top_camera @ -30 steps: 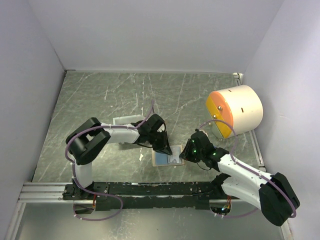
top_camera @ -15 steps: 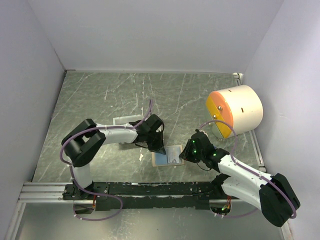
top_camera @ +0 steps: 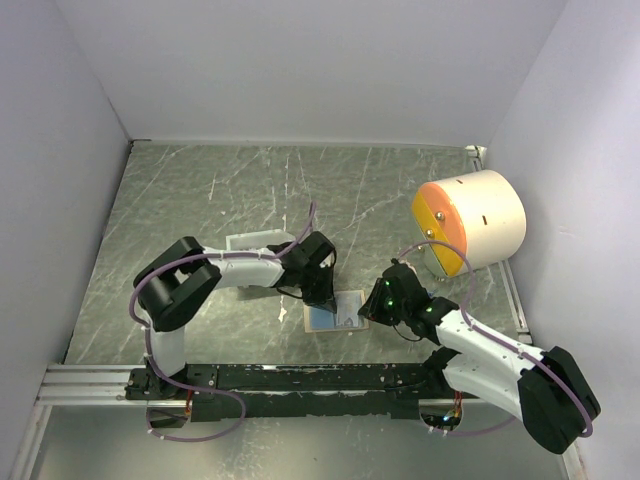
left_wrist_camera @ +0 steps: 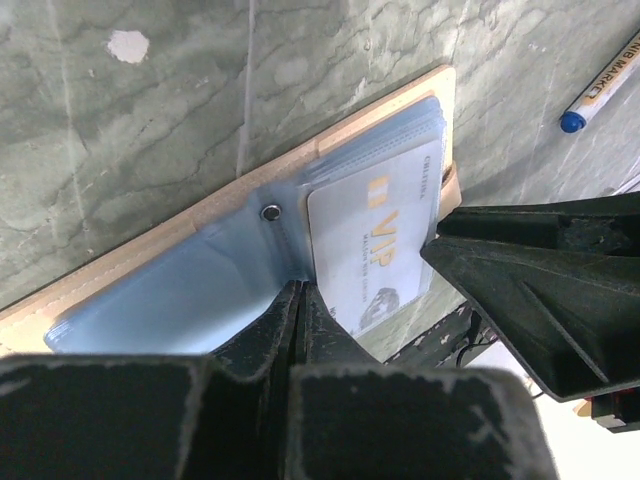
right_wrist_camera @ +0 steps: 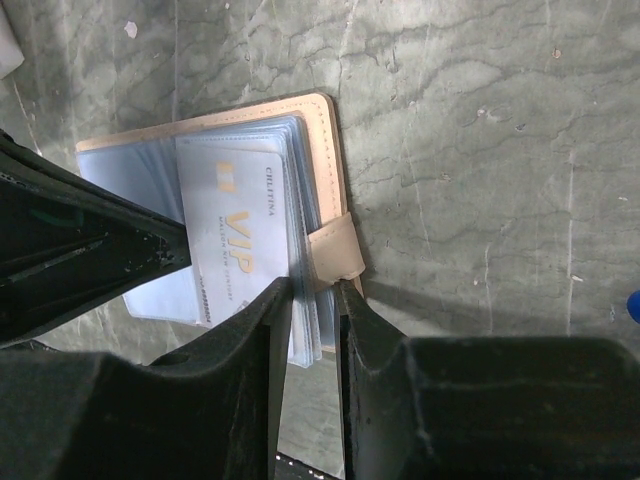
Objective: Put the credit cards into the card holder
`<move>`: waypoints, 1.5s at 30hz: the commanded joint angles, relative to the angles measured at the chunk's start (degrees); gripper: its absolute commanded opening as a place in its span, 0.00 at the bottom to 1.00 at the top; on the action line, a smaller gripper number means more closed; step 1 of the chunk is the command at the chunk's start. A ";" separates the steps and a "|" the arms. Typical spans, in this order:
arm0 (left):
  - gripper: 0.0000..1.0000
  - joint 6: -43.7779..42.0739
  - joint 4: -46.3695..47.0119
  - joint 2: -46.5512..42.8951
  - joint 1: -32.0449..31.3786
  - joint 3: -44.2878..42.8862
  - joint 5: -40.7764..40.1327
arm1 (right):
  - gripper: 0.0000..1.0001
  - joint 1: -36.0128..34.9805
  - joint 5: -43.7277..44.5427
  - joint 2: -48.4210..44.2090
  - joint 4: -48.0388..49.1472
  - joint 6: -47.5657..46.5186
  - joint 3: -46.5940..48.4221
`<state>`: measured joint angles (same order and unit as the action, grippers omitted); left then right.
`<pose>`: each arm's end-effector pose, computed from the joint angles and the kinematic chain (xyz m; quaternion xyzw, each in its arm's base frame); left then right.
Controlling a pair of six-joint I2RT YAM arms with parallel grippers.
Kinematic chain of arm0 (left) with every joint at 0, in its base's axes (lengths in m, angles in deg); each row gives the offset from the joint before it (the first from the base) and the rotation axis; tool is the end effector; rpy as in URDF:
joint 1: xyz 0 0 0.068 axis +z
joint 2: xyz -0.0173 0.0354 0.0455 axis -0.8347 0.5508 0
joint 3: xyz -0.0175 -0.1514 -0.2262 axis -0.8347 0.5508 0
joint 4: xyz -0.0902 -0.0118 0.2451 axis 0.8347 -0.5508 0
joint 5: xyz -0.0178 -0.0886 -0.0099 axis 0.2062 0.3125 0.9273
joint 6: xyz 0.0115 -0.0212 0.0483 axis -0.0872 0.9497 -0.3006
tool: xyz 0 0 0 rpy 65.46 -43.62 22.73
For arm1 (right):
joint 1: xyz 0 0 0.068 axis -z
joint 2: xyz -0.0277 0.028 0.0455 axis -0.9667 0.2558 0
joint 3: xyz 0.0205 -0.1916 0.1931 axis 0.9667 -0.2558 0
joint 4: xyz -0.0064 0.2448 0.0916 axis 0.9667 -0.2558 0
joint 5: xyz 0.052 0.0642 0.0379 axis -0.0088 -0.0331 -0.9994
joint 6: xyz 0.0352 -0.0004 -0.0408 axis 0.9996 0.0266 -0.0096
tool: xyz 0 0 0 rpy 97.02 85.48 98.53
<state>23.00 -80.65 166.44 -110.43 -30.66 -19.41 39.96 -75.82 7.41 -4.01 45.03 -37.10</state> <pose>0.2094 -0.3045 0.1391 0.0465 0.9512 -0.3017 0.0446 0.1364 0.0980 0.1442 0.1261 0.9325 0.2449 0.2337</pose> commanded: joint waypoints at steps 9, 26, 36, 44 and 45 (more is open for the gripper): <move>0.07 2.18 1.50 1.50 -2.74 -4.52 3.00 | 0.24 -0.11 -0.36 0.40 2.42 2.09 -1.57; 0.11 1.49 -2.36 0.21 -1.72 -5.92 0.98 | 0.39 -0.18 3.08 -5.39 -3.29 4.89 -0.06; 0.31 -2.66 -5.47 -9.29 6.95 -2.99 1.01 | 0.58 -0.13 6.90 -6.61 -7.47 1.26 8.17; 0.37 -9.30 -11.93 -19.23 23.12 -0.50 3.29 | 0.67 -2.22 4.89 3.31 0.51 0.75 16.82; 0.37 -10.23 -12.81 -20.30 25.07 -0.49 3.24 | 0.68 -2.90 4.91 4.55 1.78 0.39 18.21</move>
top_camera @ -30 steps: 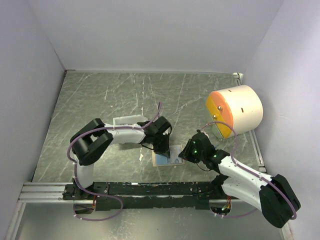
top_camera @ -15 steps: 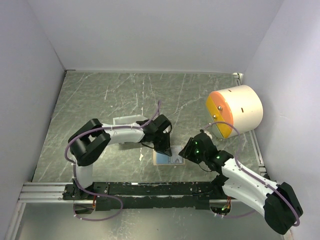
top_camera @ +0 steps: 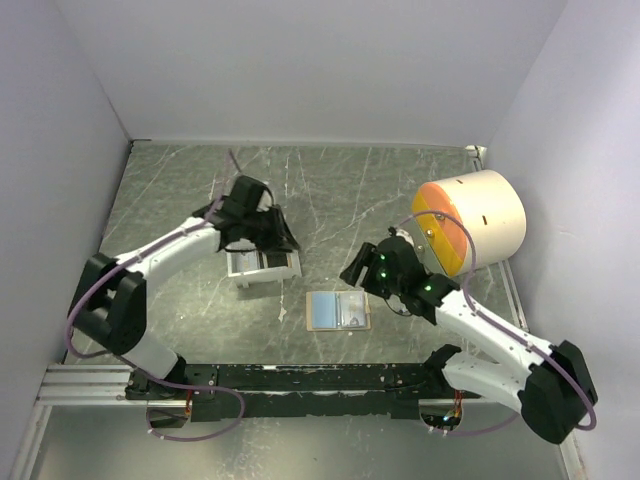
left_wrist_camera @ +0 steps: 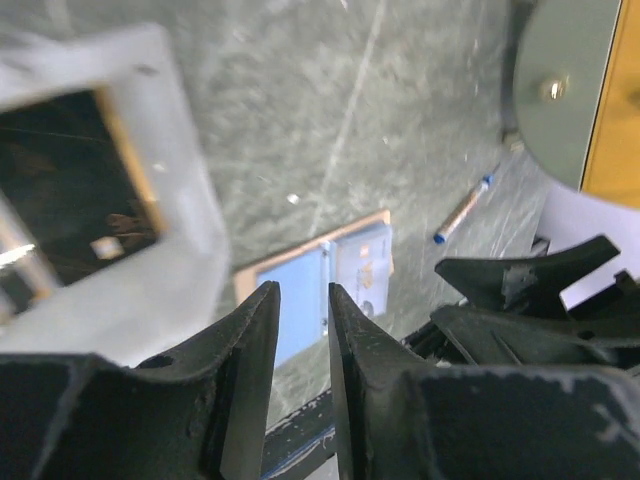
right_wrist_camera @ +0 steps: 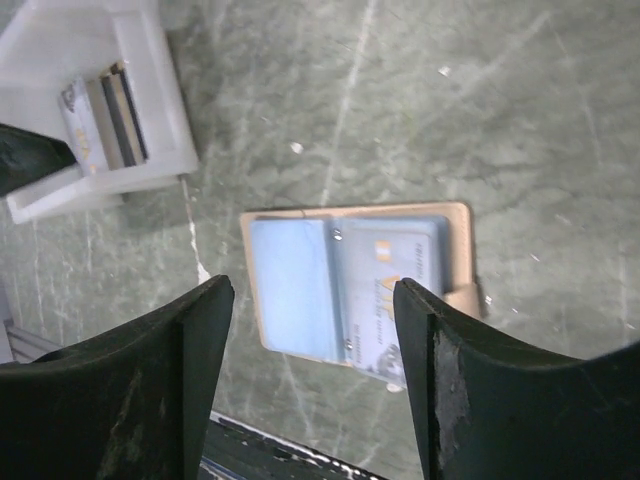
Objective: Put the credit cards into the card holder
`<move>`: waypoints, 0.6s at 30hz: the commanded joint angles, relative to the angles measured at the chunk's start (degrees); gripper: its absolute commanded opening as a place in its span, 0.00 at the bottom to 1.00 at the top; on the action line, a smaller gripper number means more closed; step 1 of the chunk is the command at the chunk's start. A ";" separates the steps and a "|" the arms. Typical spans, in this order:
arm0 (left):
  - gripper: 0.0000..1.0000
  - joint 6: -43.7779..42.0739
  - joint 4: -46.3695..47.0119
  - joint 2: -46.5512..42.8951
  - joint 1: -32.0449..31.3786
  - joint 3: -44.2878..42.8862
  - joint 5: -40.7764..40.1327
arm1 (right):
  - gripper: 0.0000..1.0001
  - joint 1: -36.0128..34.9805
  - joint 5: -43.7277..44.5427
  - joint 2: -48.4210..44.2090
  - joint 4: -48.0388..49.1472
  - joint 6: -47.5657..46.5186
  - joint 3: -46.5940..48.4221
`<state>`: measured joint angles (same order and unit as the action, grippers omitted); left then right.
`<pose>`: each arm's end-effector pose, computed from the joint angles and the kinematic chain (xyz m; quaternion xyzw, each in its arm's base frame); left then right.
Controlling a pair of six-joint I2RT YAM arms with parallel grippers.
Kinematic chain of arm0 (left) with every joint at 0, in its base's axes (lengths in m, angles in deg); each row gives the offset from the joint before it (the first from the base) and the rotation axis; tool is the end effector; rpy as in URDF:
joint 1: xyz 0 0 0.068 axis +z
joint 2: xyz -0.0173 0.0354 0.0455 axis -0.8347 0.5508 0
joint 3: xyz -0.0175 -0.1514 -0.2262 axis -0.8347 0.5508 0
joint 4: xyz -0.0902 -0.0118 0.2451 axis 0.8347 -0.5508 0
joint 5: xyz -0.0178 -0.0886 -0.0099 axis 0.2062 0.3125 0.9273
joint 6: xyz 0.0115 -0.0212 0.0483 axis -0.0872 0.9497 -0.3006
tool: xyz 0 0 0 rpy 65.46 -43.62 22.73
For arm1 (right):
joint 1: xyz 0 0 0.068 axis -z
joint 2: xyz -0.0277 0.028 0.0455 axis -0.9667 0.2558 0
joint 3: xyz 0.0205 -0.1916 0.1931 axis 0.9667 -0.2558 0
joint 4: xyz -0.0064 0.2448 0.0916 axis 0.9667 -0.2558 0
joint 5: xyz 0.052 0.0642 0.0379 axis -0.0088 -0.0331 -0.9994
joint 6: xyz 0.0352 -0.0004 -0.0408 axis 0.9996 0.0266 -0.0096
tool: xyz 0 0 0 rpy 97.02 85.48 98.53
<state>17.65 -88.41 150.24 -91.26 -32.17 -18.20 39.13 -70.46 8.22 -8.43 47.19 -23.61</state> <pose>0.2745 -0.2036 0.2339 -0.0491 0.9235 -0.3430 0.1648 0.1617 0.1153 0.2106 0.1502 0.9016 0.2673 0.3051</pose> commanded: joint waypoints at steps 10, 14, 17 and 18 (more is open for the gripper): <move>0.31 -13.53 -10.12 -9.06 29.18 5.22 7.70 | 0.75 -9.77 -0.64 22.24 15.39 -6.82 20.30; 0.30 -15.70 -9.84 -9.68 34.81 7.99 9.56 | 0.76 -12.76 -1.99 31.00 18.33 -7.81 25.52; 0.27 -16.71 -8.81 -9.00 37.51 10.31 10.75 | 0.76 -14.15 -2.59 37.10 19.01 -9.46 30.54; 0.25 -16.94 -8.29 -8.51 38.39 11.11 11.28 | 0.76 -14.44 -2.94 39.02 18.97 -10.17 32.18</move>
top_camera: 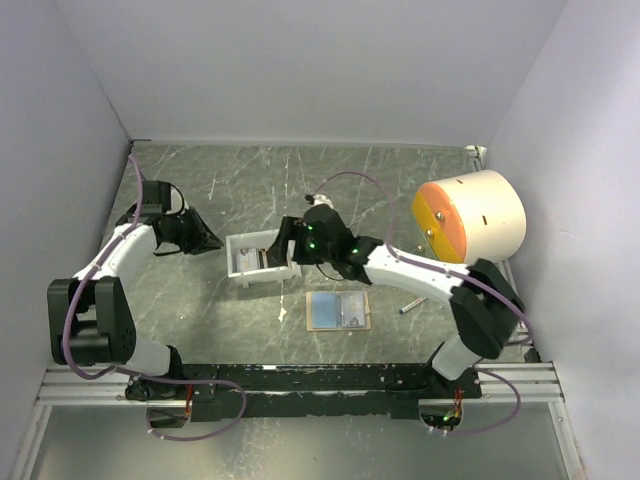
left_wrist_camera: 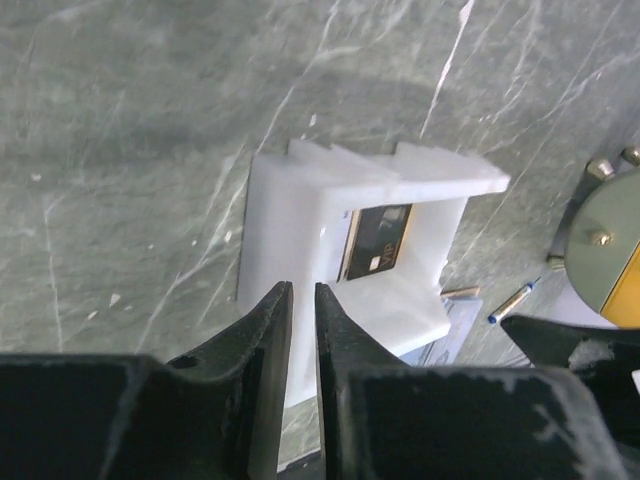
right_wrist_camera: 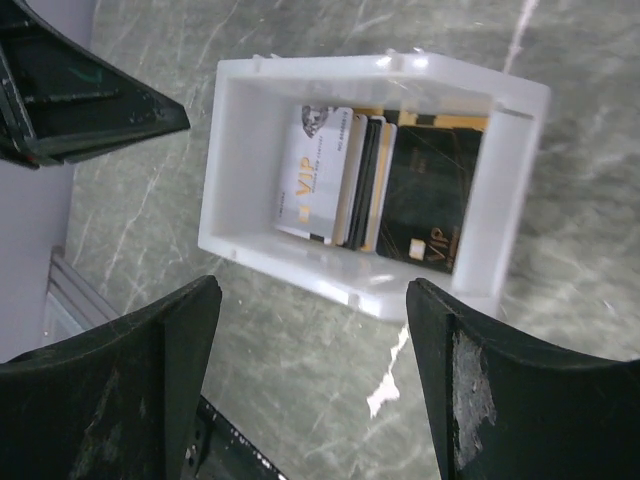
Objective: Put the credit cards into the card holder
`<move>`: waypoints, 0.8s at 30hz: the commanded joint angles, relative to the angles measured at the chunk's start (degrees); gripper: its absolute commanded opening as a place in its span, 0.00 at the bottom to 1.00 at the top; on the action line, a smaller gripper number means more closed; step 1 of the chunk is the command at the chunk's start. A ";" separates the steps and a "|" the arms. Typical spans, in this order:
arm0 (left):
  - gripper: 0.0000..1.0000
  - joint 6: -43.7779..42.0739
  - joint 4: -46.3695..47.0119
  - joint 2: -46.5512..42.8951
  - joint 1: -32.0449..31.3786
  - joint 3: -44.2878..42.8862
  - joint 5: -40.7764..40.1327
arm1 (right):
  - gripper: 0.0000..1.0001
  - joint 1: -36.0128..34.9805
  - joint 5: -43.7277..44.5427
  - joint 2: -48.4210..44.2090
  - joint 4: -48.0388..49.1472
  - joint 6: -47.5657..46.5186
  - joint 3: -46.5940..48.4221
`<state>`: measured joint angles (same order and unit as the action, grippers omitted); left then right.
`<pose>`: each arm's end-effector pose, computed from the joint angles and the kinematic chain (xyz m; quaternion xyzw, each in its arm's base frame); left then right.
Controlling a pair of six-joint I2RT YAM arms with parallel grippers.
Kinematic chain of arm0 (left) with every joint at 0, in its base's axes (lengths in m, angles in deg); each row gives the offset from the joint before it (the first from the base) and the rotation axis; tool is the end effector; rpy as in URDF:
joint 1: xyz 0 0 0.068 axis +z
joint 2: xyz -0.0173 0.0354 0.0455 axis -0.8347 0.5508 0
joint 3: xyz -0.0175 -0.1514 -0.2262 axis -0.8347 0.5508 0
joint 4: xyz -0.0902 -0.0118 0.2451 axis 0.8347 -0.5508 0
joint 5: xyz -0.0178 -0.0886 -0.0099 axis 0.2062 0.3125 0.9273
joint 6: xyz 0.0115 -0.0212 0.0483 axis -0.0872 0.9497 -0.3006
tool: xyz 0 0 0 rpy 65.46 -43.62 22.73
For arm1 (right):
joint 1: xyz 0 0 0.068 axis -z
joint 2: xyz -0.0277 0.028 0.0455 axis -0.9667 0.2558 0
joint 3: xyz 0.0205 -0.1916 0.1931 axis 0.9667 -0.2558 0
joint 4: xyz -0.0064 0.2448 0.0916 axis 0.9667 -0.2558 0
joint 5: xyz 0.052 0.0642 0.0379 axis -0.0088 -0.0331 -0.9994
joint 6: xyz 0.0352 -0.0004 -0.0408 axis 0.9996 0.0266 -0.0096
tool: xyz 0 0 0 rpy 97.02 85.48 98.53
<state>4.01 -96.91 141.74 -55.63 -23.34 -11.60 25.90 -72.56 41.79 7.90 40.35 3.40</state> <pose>0.2883 -0.0103 0.2217 -0.2245 0.9116 -0.2774 0.2041 0.2275 0.2634 0.2444 -0.0150 0.8763 0.3522 0.3282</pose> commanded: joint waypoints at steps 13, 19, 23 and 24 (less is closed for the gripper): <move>0.18 -5.03 1.45 8.70 4.13 4.45 9.06 | 0.83 -2.84 -1.92 20.55 5.95 -5.21 13.89; 0.19 -4.76 2.71 9.86 4.12 5.11 11.10 | 0.84 -2.97 -1.05 24.54 5.46 -3.61 15.70; 0.20 -4.89 2.79 10.58 4.13 4.96 11.71 | 0.85 -2.94 -0.77 26.22 6.42 -0.27 15.63; 0.20 -4.89 2.97 10.78 4.08 5.03 11.95 | 0.85 -2.94 -0.83 26.56 6.67 0.65 15.63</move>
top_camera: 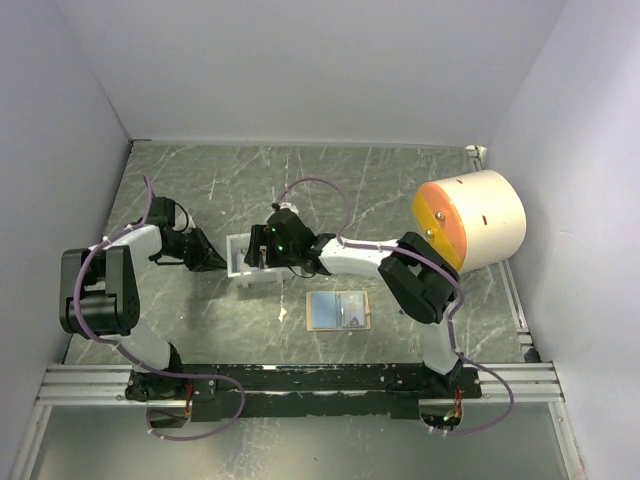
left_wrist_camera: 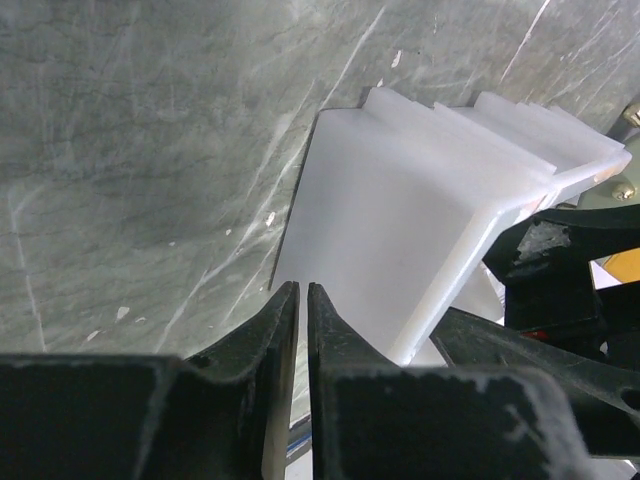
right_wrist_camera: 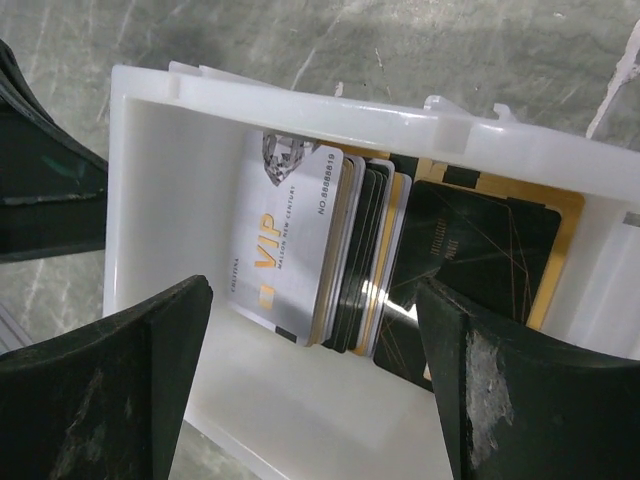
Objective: Put the credit cards into the card holder
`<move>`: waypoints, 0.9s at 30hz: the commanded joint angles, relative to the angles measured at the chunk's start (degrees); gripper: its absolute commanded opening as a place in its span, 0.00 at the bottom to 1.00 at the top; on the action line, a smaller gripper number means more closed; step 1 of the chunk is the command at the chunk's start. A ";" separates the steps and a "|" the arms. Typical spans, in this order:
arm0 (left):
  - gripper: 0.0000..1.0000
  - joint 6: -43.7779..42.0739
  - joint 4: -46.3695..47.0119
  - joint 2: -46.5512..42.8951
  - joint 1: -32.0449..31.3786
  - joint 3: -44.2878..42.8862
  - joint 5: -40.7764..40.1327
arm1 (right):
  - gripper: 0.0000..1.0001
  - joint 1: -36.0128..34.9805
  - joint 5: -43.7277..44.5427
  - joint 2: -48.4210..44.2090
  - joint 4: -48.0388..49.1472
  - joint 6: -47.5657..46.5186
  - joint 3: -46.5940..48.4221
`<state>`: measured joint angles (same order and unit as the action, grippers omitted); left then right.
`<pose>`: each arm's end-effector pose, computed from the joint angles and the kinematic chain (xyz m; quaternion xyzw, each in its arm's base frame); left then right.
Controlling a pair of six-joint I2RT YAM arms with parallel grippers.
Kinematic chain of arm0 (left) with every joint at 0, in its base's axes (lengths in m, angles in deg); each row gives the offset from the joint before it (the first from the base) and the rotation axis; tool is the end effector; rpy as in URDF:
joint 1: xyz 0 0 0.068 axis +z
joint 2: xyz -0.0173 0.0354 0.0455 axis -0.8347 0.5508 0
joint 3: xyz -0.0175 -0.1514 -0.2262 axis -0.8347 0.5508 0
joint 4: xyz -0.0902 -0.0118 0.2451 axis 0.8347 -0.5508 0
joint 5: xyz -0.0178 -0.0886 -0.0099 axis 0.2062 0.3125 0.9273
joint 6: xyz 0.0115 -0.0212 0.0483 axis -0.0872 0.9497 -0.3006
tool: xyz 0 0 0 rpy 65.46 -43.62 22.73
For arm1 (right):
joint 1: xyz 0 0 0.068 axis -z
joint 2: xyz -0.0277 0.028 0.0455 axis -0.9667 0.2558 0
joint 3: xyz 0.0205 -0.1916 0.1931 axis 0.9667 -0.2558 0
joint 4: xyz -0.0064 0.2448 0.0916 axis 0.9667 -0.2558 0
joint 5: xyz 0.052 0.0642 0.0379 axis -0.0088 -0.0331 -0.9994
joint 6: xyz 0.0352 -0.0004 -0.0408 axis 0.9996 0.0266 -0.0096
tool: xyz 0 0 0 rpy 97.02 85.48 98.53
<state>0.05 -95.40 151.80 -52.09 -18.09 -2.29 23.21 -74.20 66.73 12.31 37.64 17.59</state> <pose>0.2855 0.0022 0.1530 -0.2347 0.9142 -0.3184 0.0883 0.2675 0.3427 0.1686 -0.0647 0.8994 0.3241 0.2860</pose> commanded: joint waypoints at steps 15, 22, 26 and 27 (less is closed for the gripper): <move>0.19 0.05 3.91 2.35 0.48 0.92 5.49 | 0.83 -0.18 -7.99 5.38 13.10 7.62 0.38; 0.19 0.52 4.77 2.78 0.37 1.20 6.46 | 0.80 -0.16 -11.58 4.10 20.22 10.50 -1.49; 0.19 0.82 5.33 2.87 0.12 1.43 7.00 | 0.79 -0.21 -12.88 4.13 20.81 10.89 -0.71; 0.19 0.96 5.43 2.89 -0.04 1.43 7.07 | 0.79 -0.17 -13.26 4.13 21.14 11.18 -0.67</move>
<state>0.32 -91.90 154.05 -51.89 -17.24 1.27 23.45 -83.82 71.14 28.01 47.02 16.43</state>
